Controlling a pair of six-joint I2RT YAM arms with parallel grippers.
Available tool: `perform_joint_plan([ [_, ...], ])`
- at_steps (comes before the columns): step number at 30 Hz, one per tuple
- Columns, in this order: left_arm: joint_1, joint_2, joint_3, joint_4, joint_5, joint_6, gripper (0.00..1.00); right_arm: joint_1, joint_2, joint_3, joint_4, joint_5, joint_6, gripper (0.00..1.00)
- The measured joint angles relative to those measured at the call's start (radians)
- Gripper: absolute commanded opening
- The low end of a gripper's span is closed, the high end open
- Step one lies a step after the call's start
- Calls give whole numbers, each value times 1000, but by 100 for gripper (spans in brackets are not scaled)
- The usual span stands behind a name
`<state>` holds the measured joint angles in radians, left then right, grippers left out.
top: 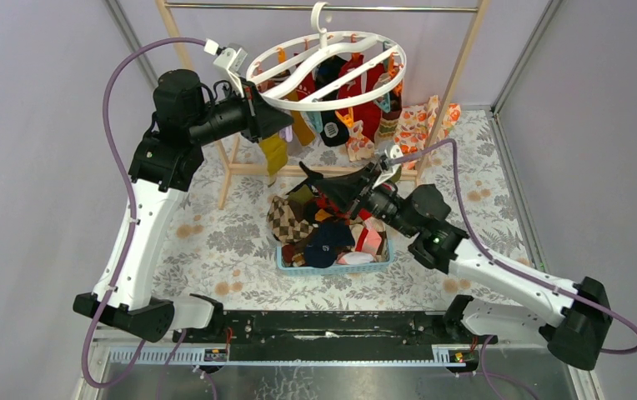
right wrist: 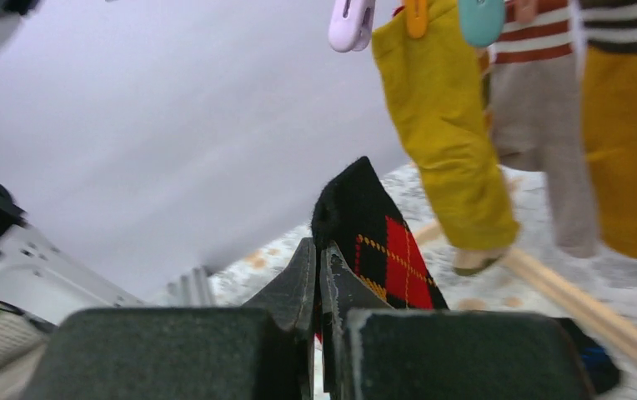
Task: Clip the socks to the hanger
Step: Pick up the sock from the bin.
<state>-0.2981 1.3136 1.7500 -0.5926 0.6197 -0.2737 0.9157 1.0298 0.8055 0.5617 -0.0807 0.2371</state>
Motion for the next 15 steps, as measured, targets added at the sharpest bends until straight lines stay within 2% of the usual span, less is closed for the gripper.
perform_joint_plan([
  [3, 0, 0, -13, 19, 23, -27, 0, -32, 87, -2, 113, -101, 167, 0],
  [9, 0, 0, -35, 51, 52, -62, 0, -72, 220, -37, 357, -203, 428, 0],
  [15, 2, 0, -67, 87, 54, -83, 0, -88, 325, -66, 612, -211, 592, 0],
])
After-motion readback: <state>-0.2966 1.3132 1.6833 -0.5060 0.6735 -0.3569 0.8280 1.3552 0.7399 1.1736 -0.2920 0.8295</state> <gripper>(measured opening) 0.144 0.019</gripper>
